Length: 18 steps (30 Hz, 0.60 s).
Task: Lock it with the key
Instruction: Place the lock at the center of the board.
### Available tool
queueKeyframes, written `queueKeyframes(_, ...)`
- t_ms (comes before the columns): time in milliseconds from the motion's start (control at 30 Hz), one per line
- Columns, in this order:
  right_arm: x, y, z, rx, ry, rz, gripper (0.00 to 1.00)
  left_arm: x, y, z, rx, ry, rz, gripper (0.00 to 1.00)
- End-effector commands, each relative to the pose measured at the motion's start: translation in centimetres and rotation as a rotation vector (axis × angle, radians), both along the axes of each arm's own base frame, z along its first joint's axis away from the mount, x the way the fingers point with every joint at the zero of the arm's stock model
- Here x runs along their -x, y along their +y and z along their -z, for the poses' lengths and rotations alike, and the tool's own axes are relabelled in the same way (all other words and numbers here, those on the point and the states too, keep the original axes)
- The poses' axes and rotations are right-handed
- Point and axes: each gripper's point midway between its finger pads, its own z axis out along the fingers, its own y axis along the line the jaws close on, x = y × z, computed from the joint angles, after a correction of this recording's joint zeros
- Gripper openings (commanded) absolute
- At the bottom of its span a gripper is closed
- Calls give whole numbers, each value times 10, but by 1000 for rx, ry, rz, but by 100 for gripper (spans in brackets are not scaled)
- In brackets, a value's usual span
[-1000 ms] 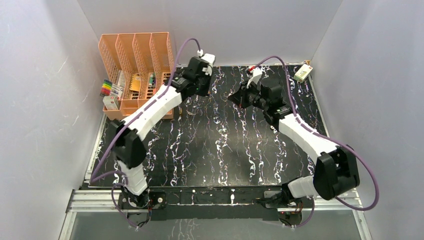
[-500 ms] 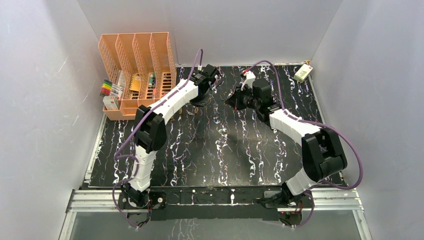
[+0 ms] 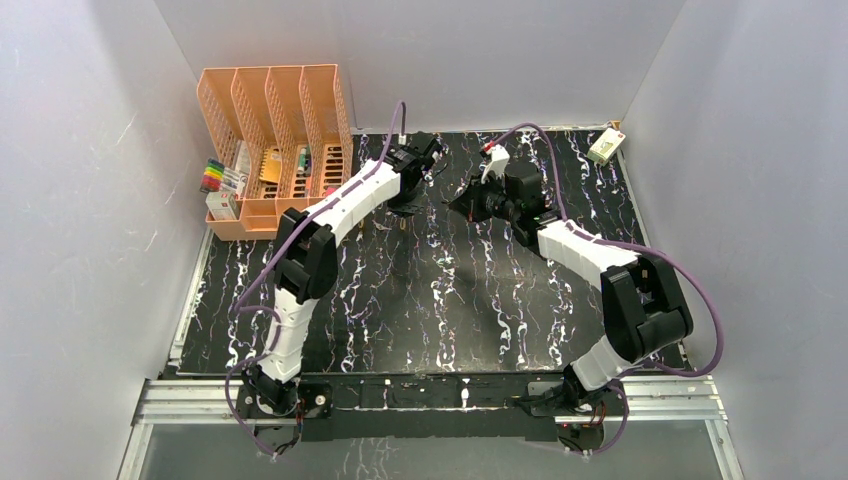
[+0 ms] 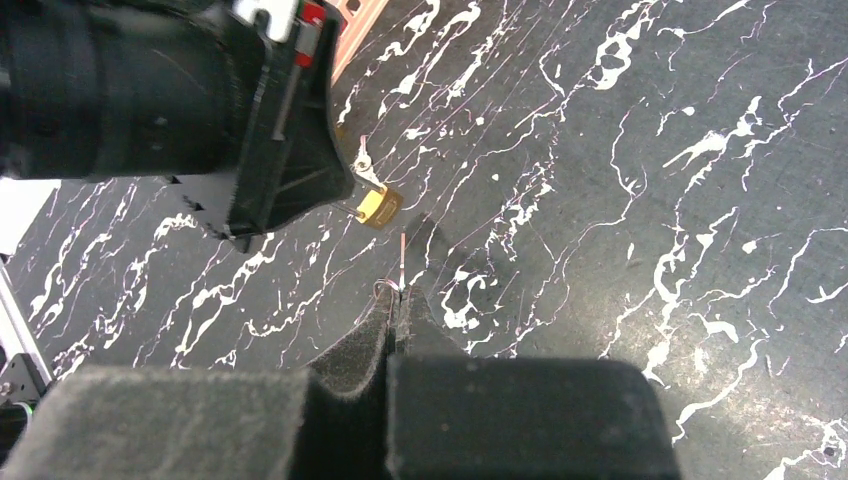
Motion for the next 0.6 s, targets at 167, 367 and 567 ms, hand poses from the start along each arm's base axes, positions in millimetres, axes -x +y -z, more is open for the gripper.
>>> queueKeyframes(167,-3,7,-5,-22,-43,-29,0,-6,2,2,48,-6,-34,0)
queueKeyframes(367,-2,8,0,-21,-33,-37,0,-8,9,8,61,-3,-51,0)
queueKeyframes(567,-3,9,4,-21,-23,-42,0,-11,15,13,55,2,-64,0)
